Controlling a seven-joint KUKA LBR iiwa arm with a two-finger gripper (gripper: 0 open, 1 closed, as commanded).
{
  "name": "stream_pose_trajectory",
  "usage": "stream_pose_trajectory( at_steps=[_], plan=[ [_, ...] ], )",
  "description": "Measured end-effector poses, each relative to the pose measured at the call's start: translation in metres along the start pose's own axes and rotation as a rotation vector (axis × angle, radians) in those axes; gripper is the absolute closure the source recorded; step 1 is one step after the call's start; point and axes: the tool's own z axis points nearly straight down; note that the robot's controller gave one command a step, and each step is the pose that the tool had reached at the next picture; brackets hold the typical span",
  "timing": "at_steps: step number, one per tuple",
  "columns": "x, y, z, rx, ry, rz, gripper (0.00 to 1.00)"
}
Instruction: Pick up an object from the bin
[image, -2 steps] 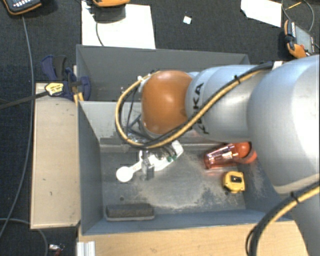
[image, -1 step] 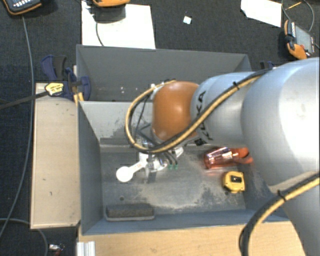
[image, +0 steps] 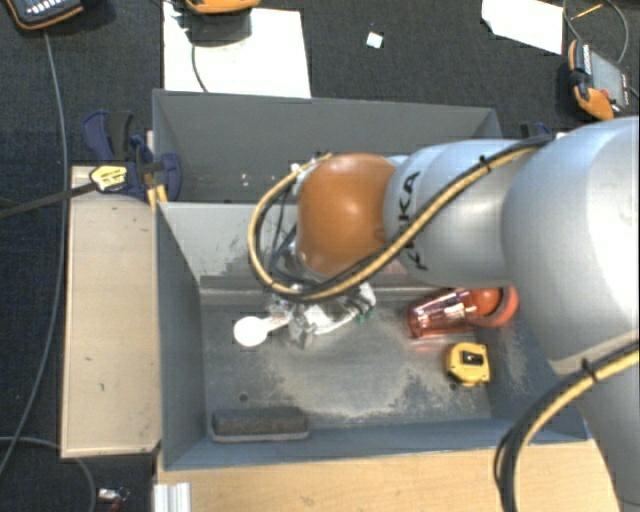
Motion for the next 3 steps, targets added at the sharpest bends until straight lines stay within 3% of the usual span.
stream_pose_trajectory(
  at_steps=[2, 3],
  plan=[
    [0.003, 0.001, -0.015, -0.004, 0.01, 0.003, 1.0],
    [0.001, 0.001, -0.054, -0.003, 0.005, 0.005, 1.0]
  ],
)
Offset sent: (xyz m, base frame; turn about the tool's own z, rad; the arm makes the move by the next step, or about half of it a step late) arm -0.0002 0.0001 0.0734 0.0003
